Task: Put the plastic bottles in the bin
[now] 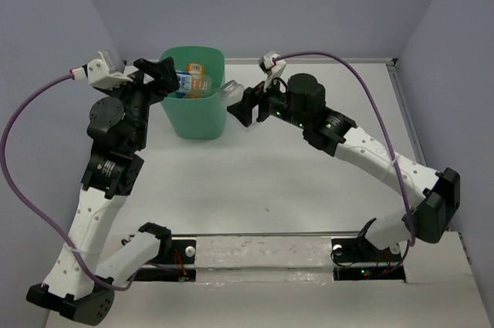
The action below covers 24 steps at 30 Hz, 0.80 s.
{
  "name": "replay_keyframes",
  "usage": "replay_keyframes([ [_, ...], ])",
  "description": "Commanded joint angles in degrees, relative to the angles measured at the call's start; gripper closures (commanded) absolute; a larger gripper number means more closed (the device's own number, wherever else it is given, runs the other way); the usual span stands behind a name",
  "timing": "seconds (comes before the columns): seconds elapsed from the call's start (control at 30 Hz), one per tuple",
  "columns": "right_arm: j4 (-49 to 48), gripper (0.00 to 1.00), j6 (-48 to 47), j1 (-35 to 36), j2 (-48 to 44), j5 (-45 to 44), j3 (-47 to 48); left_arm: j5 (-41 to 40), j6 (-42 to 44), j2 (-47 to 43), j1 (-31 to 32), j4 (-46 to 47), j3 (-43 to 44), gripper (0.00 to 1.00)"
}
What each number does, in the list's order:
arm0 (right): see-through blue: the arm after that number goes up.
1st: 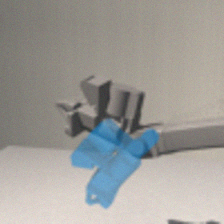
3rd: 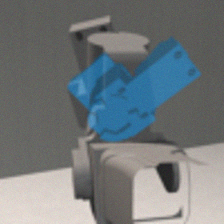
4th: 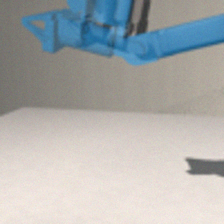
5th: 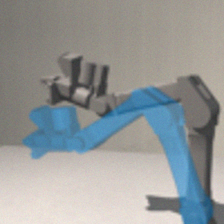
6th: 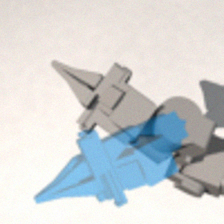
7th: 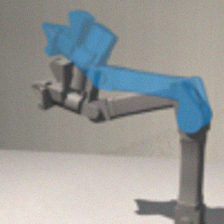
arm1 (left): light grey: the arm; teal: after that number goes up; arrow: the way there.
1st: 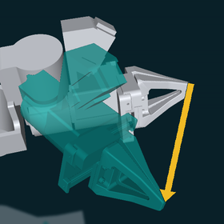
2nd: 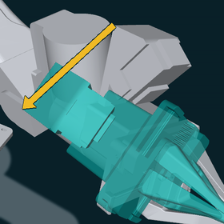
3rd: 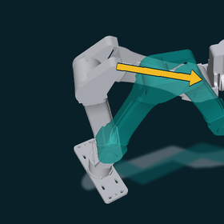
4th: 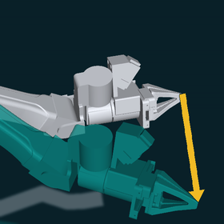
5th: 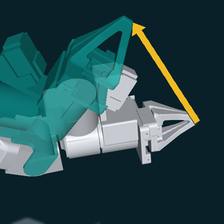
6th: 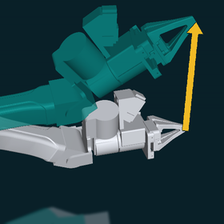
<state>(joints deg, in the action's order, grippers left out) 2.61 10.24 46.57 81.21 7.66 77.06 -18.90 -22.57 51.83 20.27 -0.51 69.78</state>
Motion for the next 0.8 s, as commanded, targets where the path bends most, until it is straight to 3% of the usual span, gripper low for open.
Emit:
replay_keyframes([
  [0.0, -7.53, 0.85, -1.54, -0.07, 6.56, -2.3, 9.41, 7.99, 1.3, -5.49, 0.29, -0.1, -4.03, 0.01],
  [0.13, -8.59, 0.85, -3.64, -0.07, 13.61, -4.75, 20.55, 11.42, 2.88, -11.13, 0.29, 0.08, -7.11, 0.01],
  [0.33, -8.94, 0.85, -9.62, -0.07, 26.7, -6.43, 36.81, 9.67, 4.29, -19.04, 0.29, 3.85, -14.83, 0.01],
  [0.63, -10.61, 0.83, -20.69, -0.6, 43.49, -8.54, 53.37, 8.17, 4.37, -22.21, 0.12, 5.79, -17.57, 0.01],
  [0.73, -11.14, 0.79, -23.59, -0.6, 47.46, -8.8, 55.39, 7.65, 4.64, -23.0, 0.12, 6.23, -18.54, 0.01],
  [0.77, -11.22, 0.67, -23.95, -0.6, 48.16, -9.06, 55.31, 7.38, 4.72, -23.09, 0.12, 6.31, -18.63, 0.01],
])
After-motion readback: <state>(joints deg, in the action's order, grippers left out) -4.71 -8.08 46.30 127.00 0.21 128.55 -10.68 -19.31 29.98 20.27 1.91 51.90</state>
